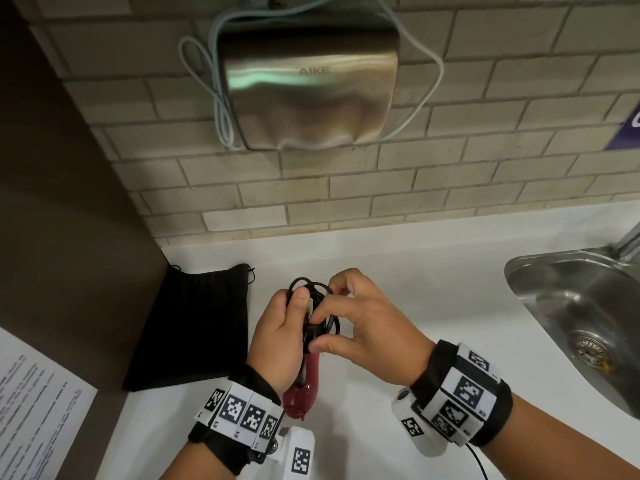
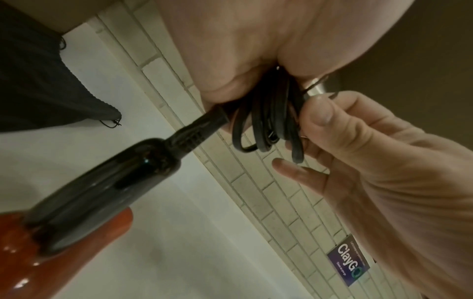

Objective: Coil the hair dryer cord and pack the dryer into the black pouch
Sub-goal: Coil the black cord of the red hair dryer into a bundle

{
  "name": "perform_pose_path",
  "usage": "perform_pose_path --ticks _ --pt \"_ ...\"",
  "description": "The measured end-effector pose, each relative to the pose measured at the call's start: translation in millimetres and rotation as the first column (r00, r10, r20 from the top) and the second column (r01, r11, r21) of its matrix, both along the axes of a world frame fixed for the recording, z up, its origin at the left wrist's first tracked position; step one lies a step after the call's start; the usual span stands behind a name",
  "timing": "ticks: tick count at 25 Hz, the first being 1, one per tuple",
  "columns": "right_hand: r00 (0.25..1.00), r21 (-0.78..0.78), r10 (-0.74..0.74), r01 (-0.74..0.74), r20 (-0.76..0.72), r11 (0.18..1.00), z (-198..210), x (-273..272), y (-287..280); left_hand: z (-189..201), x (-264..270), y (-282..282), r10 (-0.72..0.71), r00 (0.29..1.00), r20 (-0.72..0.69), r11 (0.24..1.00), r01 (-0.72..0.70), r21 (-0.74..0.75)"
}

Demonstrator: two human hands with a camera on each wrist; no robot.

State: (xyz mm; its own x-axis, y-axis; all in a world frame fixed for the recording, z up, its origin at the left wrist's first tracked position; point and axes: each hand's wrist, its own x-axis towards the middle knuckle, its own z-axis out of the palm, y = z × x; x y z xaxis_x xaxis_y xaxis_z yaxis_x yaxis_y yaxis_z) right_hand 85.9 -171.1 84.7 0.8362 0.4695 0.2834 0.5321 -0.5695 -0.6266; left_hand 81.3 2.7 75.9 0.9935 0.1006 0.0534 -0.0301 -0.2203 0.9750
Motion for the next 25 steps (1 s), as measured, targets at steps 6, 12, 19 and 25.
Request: perform_pose_path --ticks 6,12,19,25 --pt "0.996 0.309 0.055 -0.030 -0.072 0.951 8 -13 6 -8 9 7 0.007 0.999 -0.041 0.998 -0.010 -0.068" --pt "0.940 0.773 0.149 0.155 -0.307 0.615 31 -26 13 -6 14 10 0.039 0.999 -0.027 0.999 -0.040 -0.037" --pt "0.808 0.819 0.156 0.538 -0.568 0.198 28 16 -13 30 8 3 0.006 0.996 0.087 0.968 0.016 -0.251" --pt "0.696 0.734 0.248 0.591 -0.674 0.335 0 14 15 30 8 -23 -0.084 0.996 0.037 0.920 0.092 -0.381"
